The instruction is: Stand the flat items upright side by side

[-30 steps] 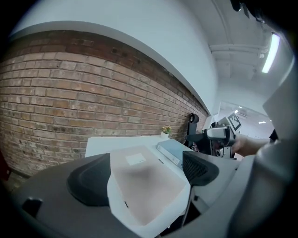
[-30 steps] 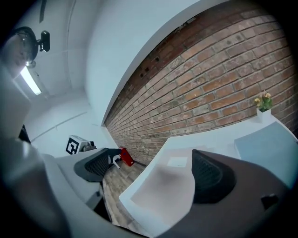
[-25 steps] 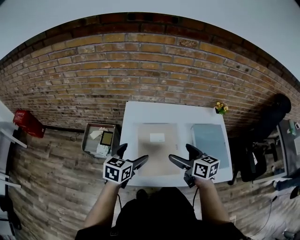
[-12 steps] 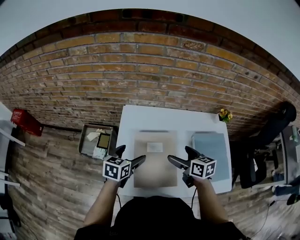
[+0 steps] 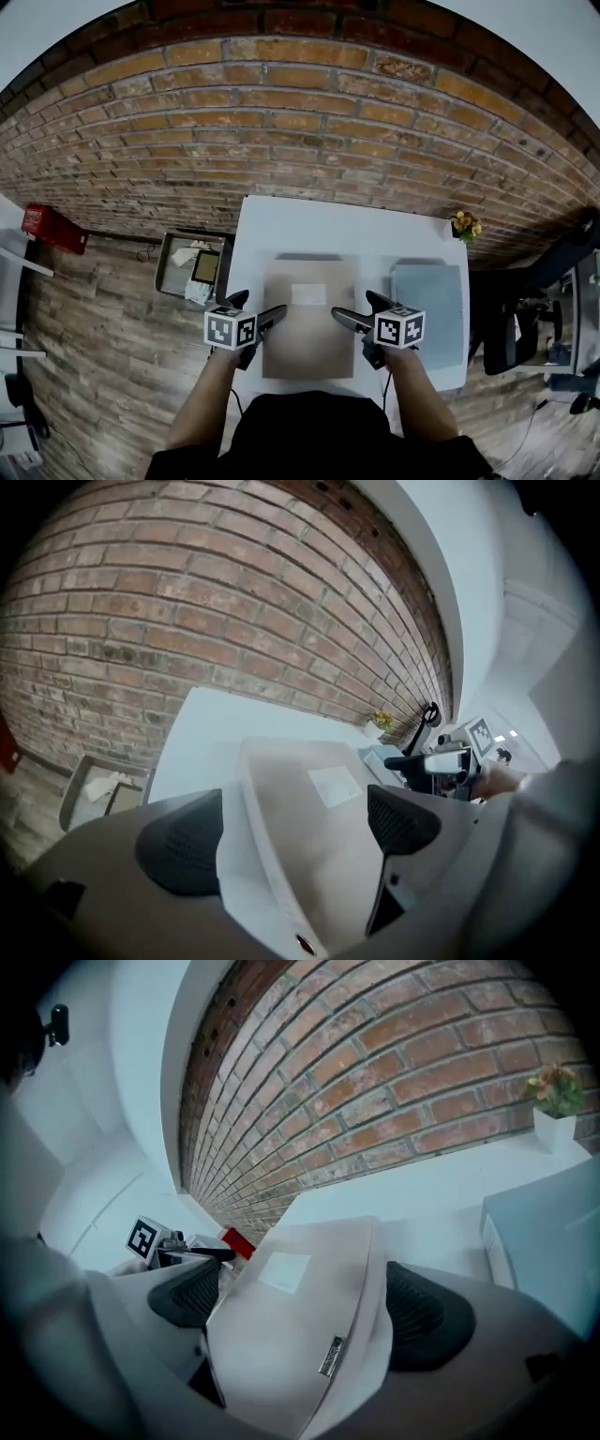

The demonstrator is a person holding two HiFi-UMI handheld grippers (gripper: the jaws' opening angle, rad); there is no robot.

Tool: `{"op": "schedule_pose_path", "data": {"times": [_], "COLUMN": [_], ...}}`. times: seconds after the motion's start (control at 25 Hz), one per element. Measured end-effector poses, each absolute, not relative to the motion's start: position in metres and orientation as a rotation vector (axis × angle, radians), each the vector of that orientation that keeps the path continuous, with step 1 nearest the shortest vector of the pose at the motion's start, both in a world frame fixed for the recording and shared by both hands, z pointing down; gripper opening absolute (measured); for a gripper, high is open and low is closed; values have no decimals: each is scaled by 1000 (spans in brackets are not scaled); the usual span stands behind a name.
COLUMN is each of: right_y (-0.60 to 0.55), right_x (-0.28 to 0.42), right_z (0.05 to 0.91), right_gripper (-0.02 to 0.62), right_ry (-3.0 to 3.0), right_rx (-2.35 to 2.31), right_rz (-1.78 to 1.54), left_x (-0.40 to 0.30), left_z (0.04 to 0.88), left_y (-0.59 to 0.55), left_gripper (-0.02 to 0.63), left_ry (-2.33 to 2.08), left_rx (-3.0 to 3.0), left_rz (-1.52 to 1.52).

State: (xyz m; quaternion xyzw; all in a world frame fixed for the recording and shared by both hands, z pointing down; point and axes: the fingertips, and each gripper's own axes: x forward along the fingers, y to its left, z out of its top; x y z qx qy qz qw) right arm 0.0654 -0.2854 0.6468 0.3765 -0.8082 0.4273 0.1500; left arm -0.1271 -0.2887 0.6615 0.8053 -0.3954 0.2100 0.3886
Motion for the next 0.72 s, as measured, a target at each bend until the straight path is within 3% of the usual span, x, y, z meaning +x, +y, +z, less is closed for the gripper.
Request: {"op": "schedule_pose_path", "data": {"times": [0.72], "right_y": [-304], "right_x": [56], "right_z": [721], "right_gripper": [569], "right_ry": [-2125], "right_rx": [976], "right_rz": [1345], "left_x": [-115], "left_z": [721], "left_y": [-303], "left_gripper": [508], "left_ry": [-908], "left_rx": [1960], "left_rz": [644]}}
